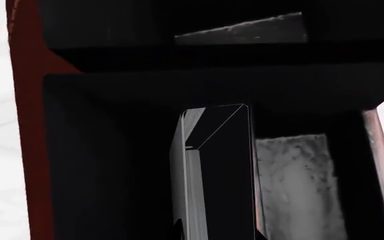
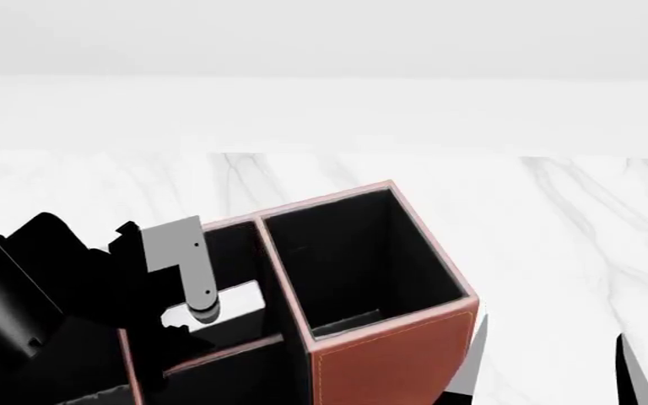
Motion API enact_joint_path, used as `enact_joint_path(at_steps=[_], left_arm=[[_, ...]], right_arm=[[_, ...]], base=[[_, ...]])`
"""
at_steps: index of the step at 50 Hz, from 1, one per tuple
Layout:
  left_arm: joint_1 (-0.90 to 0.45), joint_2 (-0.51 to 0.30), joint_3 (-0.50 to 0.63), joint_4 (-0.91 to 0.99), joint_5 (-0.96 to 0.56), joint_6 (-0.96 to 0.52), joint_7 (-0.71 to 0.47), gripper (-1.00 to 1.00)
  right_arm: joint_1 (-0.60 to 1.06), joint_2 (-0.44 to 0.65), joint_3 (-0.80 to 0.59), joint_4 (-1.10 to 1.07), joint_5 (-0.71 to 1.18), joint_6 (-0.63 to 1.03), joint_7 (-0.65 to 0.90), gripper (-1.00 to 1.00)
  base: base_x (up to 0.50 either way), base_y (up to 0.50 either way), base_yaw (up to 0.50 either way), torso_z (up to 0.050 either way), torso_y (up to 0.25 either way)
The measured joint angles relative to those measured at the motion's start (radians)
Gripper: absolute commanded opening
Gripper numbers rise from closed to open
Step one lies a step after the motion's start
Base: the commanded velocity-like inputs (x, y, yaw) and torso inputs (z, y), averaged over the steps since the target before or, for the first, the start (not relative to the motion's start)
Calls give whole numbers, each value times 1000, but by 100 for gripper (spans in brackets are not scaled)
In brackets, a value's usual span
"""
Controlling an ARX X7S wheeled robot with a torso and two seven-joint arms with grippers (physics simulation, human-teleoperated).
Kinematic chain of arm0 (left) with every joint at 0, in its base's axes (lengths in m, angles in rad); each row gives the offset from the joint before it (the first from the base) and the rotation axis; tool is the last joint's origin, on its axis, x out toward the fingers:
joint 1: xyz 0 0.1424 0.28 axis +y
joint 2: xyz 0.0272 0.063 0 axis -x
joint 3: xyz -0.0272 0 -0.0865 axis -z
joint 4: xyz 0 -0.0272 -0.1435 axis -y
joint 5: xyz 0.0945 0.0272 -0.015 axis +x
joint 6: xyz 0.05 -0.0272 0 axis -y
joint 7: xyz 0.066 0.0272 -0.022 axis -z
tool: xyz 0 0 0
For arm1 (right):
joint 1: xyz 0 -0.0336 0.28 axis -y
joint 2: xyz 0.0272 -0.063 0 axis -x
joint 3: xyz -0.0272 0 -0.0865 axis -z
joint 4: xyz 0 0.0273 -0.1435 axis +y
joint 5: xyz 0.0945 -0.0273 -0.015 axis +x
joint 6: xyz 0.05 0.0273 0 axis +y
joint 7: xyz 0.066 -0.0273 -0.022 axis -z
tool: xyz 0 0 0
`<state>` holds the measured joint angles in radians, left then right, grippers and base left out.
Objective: Pick up the book and place it in the front compartment of the caddy.
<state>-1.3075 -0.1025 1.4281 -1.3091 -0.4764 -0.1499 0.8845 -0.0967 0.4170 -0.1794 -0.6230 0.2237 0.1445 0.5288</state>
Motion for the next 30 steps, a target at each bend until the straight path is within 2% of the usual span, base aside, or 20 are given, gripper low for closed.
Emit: enact_joint_path(at_steps=[9,10,17,30], left_arm=[[8,5,-60,0,49,-11,-1,-100],[8,6,-67,0,53,-15,-2,100],[14,19,-121,24,0,-100,-95,100],[11,31,-228,13,68,-141,-55,100]], right_arm=[[1,1,-2,6,1,-4,1,100],[1,1,-2,7,1,-4,1,100],[2,1,-5,14,2,-9,1,100],[1,4,-8,12,5,-12,2,100]], base=[[0,0,0,0,0],[0,0,0,0,0],[0,0,0,0,0],[5,0,0,0,0]])
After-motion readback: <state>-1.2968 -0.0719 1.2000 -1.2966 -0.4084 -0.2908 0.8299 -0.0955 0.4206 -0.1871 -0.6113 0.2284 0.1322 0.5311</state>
